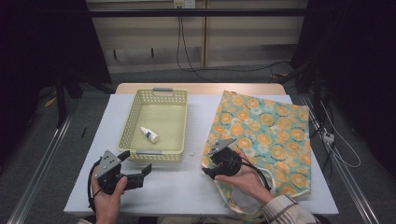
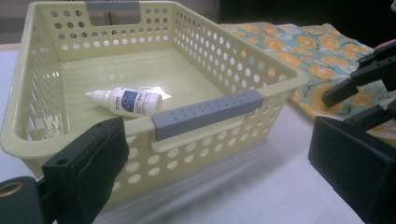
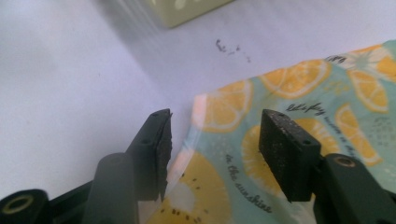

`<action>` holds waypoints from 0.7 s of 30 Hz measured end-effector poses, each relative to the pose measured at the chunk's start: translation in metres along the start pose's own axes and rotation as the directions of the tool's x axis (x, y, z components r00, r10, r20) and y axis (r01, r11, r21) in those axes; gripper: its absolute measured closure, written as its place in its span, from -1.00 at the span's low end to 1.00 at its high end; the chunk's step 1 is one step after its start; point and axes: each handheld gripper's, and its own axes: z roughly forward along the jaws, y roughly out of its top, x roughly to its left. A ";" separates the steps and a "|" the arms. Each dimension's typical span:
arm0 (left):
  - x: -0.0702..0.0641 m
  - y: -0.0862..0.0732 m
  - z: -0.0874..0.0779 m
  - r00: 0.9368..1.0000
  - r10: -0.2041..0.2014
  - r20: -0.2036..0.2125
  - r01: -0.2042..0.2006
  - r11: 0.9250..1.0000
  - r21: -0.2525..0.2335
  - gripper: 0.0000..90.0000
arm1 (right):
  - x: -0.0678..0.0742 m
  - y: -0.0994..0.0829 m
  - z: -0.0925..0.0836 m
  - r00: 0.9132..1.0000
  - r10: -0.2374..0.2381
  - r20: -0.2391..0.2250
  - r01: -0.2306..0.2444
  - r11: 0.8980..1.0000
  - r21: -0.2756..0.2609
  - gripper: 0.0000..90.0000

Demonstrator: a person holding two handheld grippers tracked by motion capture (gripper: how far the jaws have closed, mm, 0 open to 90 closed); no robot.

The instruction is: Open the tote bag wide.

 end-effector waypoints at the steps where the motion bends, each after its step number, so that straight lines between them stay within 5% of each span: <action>1: 0.000 0.000 0.000 1.000 0.004 0.001 -0.004 1.000 0.003 -0.90 | 0.000 0.000 0.000 1.000 0.000 0.000 0.000 1.000 0.000 0.02; 5: 0.000 0.000 0.000 1.000 0.005 0.004 -0.005 1.000 0.002 -0.90 | 0.001 -0.003 0.011 1.000 0.000 0.011 0.000 1.000 0.017 0.03; 7: 0.000 0.000 0.000 1.000 -0.001 0.001 0.001 1.000 0.001 -0.90 | -0.002 -0.002 0.012 1.000 0.007 0.007 -0.008 1.000 0.011 0.33; 11: 0.000 0.000 0.000 1.000 0.001 0.004 -0.001 1.000 0.002 -0.90 | -0.004 0.001 0.012 0.999 0.024 0.021 -0.025 0.999 0.024 0.57; 12: 0.000 0.000 0.000 1.000 0.002 0.005 -0.002 1.000 0.002 -0.90 | -0.005 0.002 0.013 0.999 0.032 0.029 -0.033 0.999 0.024 0.82; 15: 0.000 0.000 0.000 1.000 -0.002 0.003 0.002 1.000 -0.001 -0.90 | -0.004 0.004 0.014 0.998 0.042 0.040 -0.044 0.999 0.032 0.99; 21: 0.000 0.000 0.000 1.000 -0.002 0.002 0.002 1.000 -0.001 -0.90 | -0.006 0.009 0.016 0.995 0.080 0.065 -0.081 0.997 0.017 1.00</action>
